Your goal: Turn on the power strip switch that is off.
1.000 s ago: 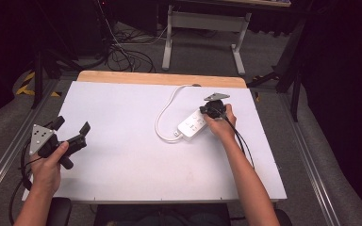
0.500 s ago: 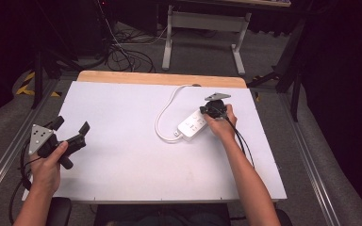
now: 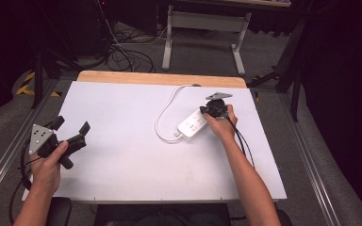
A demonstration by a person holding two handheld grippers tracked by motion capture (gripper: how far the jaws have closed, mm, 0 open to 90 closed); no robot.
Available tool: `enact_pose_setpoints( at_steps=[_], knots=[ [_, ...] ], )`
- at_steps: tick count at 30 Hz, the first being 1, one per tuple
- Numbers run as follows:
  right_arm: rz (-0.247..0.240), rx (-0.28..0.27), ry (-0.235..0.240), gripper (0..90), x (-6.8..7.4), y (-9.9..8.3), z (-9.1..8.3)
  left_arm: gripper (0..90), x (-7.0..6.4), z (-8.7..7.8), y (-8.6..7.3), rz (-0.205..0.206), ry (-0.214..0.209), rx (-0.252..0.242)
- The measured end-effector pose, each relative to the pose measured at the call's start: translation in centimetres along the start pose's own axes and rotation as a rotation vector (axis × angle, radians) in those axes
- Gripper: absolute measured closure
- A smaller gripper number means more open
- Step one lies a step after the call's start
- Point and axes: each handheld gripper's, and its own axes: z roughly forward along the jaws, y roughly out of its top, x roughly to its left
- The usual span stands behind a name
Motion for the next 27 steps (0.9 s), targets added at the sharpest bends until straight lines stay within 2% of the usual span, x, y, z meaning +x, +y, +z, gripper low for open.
enact_pose_setpoints(
  at_steps=[6,16,27],
  knots=[
    [0.02,-0.016,-0.007,84.0,-0.5,-0.3,-0.3,7.4,0.0,0.1,0.0,-0.004,0.0,0.001],
    [0.027,-0.109,0.007,79.9,-0.5,0.2,-2.6,7.4,0.0,0.1,0.0,0.001,-0.003,0.001],
    [0.046,-0.132,0.008,70.7,-0.6,0.2,-3.8,7.5,-0.1,0.3,0.0,-0.003,-0.006,0.0]
  ],
)
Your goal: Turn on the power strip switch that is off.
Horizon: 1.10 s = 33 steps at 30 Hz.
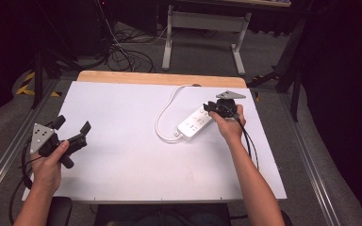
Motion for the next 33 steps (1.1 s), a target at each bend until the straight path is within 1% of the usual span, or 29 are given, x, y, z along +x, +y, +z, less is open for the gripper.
enact_pose_setpoints(
  at_steps=[9,14,15,18,22,23,29,30,33],
  knots=[
    [-0.006,0.012,-0.001,68.4,0.0,-0.1,-0.8,7.5,0.0,0.0,0.0,0.0,0.005,-0.002],
    [0.002,-0.001,-0.003,63.1,0.0,-0.1,-1.5,7.6,0.1,0.1,0.0,0.005,0.005,-0.003],
    [0.01,-0.002,-0.006,62.8,0.0,-0.1,-1.6,7.5,0.0,0.1,0.0,0.003,0.006,-0.004],
    [0.004,-0.013,-0.011,62.7,0.1,0.0,-2.0,7.6,0.1,0.1,0.0,0.004,0.005,-0.003],
    [0.011,-0.026,-0.006,62.2,0.3,0.1,-2.4,7.7,0.1,0.1,0.0,0.0,0.004,-0.003],
    [0.006,-0.029,-0.002,61.8,0.3,0.1,-2.6,7.7,0.1,0.1,0.0,-0.001,0.004,-0.003],
    [0.011,-0.057,0.007,58.1,0.8,0.3,-3.3,7.7,0.0,0.1,0.0,-0.001,0.002,0.0],
    [0.002,-0.059,0.004,57.5,0.8,0.3,-3.4,7.7,0.0,0.2,0.0,0.0,0.001,0.0],
    [0.002,-0.073,0.008,56.5,1.0,0.4,-3.6,7.7,0.0,0.1,0.0,-0.002,0.002,0.0]
  ],
)
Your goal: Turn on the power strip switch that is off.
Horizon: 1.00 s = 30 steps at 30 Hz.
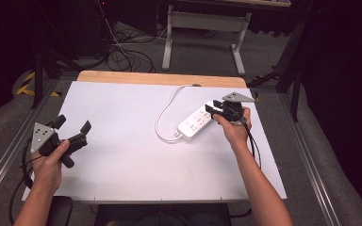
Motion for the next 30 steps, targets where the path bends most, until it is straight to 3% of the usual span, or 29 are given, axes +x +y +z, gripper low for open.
enact_pose_setpoints(
  at_steps=[30],
  knots=[
    [0.026,-0.136,0.062,49.2,-0.1,-0.9,-2.8,7.7,-0.1,0.2,0.0,-0.002,-0.007,0.0]
  ],
)
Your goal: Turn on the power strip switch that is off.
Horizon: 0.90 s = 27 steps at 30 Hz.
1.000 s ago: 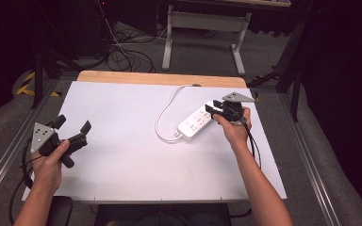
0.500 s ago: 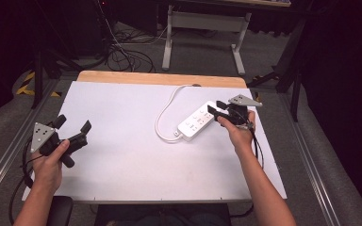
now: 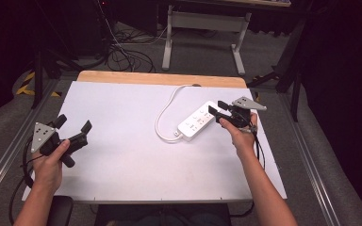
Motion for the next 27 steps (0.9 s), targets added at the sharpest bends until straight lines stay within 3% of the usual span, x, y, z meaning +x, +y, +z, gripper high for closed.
enact_pose_setpoints(
  at_steps=[18,27],
  knots=[
    [0.021,-0.042,0.025,30.7,0.1,-0.6,-0.8,7.7,0.0,0.0,0.0,0.002,0.003,0.0],
    [0.034,-0.067,0.033,29.0,0.1,-0.6,-1.0,7.7,0.0,0.0,0.0,0.001,0.003,0.0]
  ],
)
